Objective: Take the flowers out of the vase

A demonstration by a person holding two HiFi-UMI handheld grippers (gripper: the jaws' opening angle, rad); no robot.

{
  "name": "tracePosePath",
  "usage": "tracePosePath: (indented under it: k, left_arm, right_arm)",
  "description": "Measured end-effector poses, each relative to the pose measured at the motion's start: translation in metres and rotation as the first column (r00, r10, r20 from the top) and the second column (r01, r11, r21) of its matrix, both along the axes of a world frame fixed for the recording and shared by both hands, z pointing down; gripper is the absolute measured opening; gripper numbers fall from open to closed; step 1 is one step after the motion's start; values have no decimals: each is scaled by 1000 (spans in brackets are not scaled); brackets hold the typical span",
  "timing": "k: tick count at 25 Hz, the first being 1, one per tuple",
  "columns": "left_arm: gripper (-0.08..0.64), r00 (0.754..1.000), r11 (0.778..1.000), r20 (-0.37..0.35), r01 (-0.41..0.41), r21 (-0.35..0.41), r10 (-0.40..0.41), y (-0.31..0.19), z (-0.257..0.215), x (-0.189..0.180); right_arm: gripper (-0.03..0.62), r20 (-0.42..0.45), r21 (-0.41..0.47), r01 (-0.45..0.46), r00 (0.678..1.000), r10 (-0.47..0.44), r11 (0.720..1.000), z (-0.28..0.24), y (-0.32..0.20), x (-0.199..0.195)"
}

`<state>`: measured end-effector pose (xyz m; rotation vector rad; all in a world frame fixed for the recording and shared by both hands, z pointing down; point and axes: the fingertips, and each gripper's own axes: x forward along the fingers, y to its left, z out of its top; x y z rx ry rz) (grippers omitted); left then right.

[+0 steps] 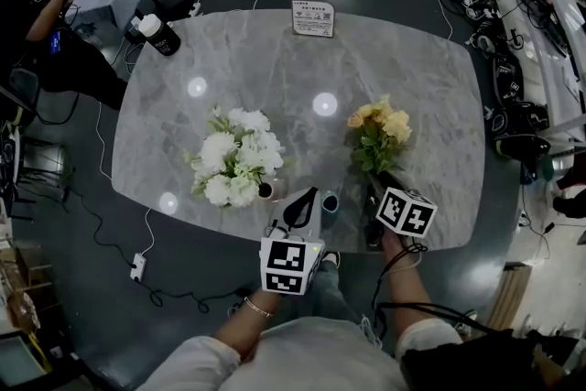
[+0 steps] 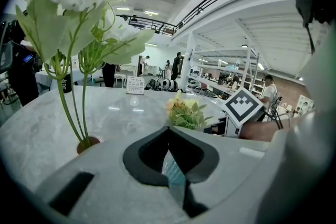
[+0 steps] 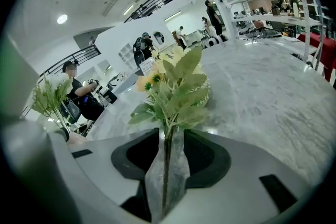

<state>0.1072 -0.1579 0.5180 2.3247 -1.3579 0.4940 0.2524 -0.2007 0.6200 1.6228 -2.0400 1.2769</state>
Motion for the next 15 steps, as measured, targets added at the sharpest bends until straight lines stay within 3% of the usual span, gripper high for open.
tracePosePath:
  k: [15]
  left_arm:
    - [9,1000,999,-9,19,39,-18,5,-21,-4]
  right_arm:
    - [121,-49,57,-40,998,43,998,-37,14,15]
